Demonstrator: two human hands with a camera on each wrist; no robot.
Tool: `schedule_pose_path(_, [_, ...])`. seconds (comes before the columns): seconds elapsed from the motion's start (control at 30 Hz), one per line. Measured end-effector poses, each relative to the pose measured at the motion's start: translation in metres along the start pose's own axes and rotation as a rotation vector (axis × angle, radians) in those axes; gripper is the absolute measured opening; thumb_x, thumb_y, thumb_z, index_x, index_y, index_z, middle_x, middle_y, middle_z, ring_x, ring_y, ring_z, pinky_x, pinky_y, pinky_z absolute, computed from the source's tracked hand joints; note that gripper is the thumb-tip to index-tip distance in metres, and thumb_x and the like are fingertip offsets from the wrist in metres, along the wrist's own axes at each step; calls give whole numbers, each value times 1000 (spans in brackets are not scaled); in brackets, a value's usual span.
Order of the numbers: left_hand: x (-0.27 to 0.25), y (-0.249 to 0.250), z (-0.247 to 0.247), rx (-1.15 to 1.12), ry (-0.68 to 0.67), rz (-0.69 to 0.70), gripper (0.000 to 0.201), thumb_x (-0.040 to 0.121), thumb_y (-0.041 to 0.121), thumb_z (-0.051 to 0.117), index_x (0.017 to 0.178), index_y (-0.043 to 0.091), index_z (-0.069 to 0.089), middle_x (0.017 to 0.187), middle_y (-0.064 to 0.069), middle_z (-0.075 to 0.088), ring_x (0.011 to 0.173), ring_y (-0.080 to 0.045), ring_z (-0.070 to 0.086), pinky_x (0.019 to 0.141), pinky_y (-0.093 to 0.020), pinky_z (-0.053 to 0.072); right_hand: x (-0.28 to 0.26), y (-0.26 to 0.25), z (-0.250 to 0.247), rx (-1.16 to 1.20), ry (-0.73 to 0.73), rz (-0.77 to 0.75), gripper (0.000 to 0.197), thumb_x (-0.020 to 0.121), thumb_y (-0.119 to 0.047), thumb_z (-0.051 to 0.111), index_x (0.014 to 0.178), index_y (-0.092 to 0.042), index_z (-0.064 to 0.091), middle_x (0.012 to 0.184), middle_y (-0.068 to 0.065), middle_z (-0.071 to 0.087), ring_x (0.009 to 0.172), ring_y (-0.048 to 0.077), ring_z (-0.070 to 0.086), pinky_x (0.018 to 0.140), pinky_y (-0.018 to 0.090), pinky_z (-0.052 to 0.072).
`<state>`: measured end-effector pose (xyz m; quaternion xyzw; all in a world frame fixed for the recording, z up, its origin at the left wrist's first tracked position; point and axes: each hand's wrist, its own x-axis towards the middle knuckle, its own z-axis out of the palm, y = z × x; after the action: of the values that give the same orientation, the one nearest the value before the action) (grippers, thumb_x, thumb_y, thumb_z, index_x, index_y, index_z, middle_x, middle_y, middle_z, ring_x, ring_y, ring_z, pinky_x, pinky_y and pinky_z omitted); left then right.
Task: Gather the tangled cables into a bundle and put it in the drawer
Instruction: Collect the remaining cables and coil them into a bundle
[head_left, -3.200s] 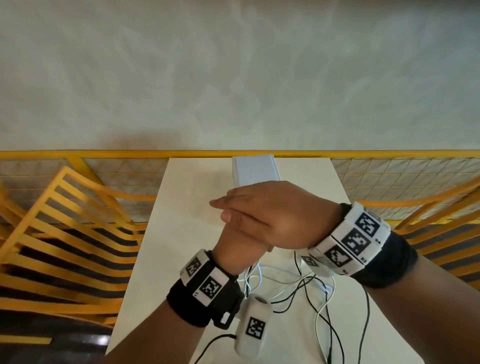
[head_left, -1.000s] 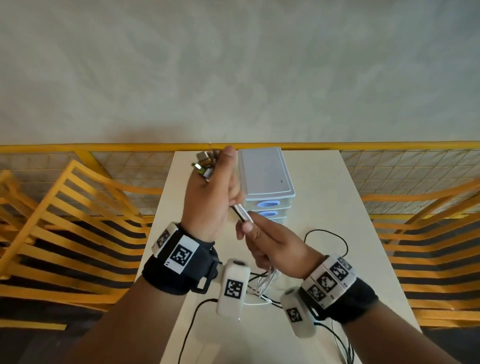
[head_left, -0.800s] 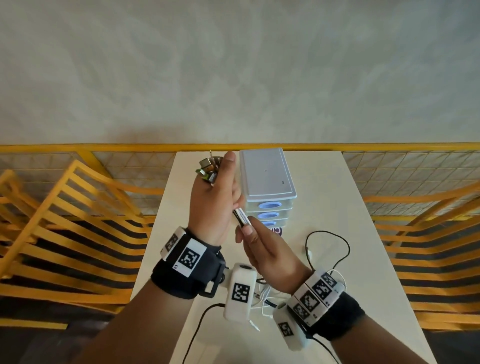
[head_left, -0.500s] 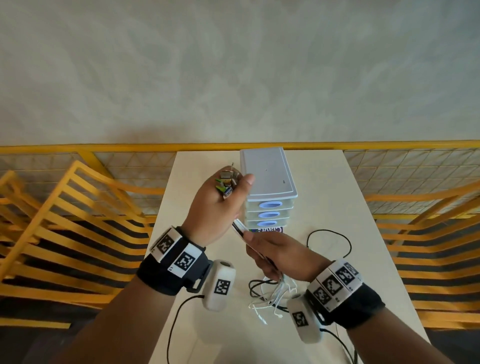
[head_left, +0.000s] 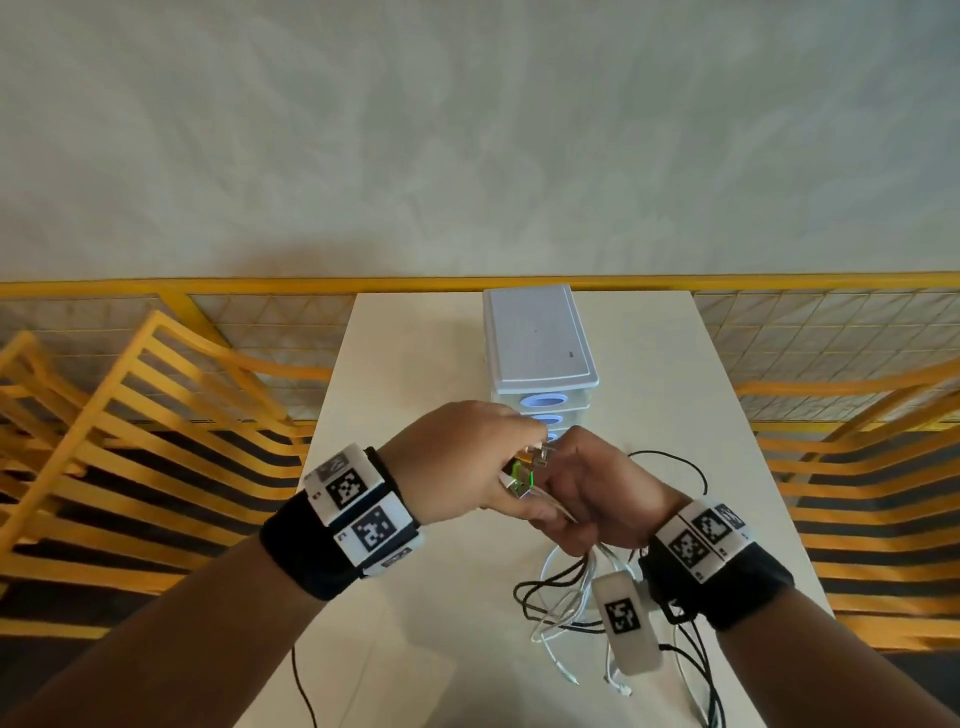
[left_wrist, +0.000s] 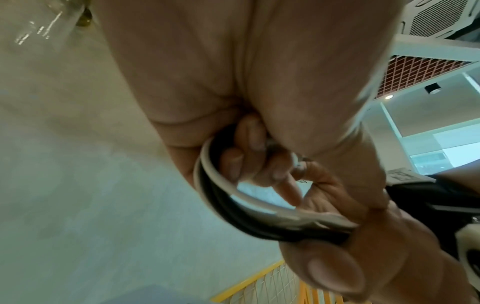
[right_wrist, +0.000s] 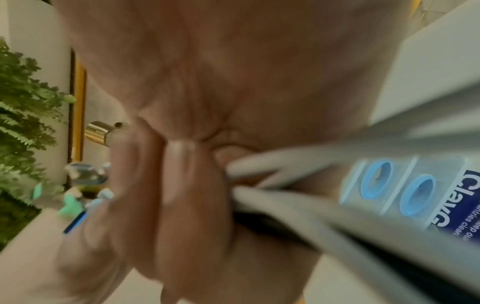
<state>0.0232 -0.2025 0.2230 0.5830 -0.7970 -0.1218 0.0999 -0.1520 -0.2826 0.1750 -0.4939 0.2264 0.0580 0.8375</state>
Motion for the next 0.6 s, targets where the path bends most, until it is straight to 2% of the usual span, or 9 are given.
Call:
schedule_pose_path(0.03, [0, 0, 0, 34, 17, 28, 55, 76, 72, 72, 84, 19, 55, 71, 11, 42, 62, -11, 42, 52, -20, 26, -2, -1, 0, 19, -13, -22, 51, 73, -50, 44, 93, -5, 60, 64, 6, 44, 48, 16, 28, 48, 28, 14])
schedule_pose_path(0.1, [-1, 2, 1, 56, -13, 51, 60, 74, 73, 71, 91, 16, 65, 84, 7, 49, 70, -14, 49, 57, -27, 38, -5, -1, -3, 40, -49, -51, 50, 73, -48, 47, 99, -6, 59, 73, 13, 47, 52, 18, 32, 49, 30, 17])
schedule_pose_path(0.2, [0, 12, -2, 107, -140, 27, 68, 69, 77, 71, 97, 16, 70, 97, 3, 57, 80, -16, 56, 69, -34, 50, -8, -1, -7, -76, -75, -35, 51, 73, -45, 52, 100, -4, 64, 89, 22, 59, 56, 21, 52, 51, 27, 31])
schedule_pose_path(0.27, [5, 20, -6, 199, -214, 5, 68, 68, 79, 70, 96, 17, 70, 92, 3, 55, 79, -16, 56, 70, -37, 50, -9, -1, -9, -123, -120, -38, 57, 74, -48, 60, 107, -2, 65, 98, 24, 66, 64, 21, 60, 55, 27, 39])
schedule_pose_path(0.33, [8, 26, -10, 254, -244, -22, 65, 69, 80, 69, 93, 19, 70, 87, 4, 55, 79, -18, 57, 69, -38, 50, -10, -2, -7, -133, -169, -51, 66, 73, -60, 69, 112, -7, 65, 98, 17, 71, 67, 21, 63, 58, 28, 43])
schedule_pose_path(0.43, [6, 30, -11, 332, -177, 11, 58, 71, 79, 67, 75, 22, 65, 75, 5, 55, 72, -16, 53, 67, -34, 42, -8, -6, -3, -220, -222, -77, 63, 73, -72, 70, 104, -18, 70, 92, 7, 72, 63, 16, 63, 60, 32, 39])
schedule_pose_path(0.5, [1, 29, -12, 395, -135, 50, 45, 76, 68, 69, 67, 24, 61, 63, 8, 54, 65, -16, 50, 86, -36, 38, -7, -7, -3, -303, -240, -104, 61, 78, -72, 68, 97, -14, 69, 89, 0, 72, 68, 21, 62, 59, 30, 38])
schedule_pose_path(0.57, [-3, 29, -10, 450, -150, 67, 29, 72, 48, 76, 62, 25, 61, 55, 8, 54, 58, -18, 53, 110, -58, 34, -6, -7, -4, -344, -237, -91, 63, 88, -59, 67, 104, 2, 61, 92, 2, 72, 80, 32, 61, 61, 27, 41])
schedule_pose_path(0.6, [-2, 30, -10, 462, -174, 65, 27, 68, 41, 80, 60, 24, 61, 53, 8, 53, 56, -18, 54, 110, -65, 34, -4, -5, -5, -342, -247, -92, 54, 95, -47, 64, 107, 6, 58, 93, 4, 72, 87, 37, 60, 62, 26, 44])
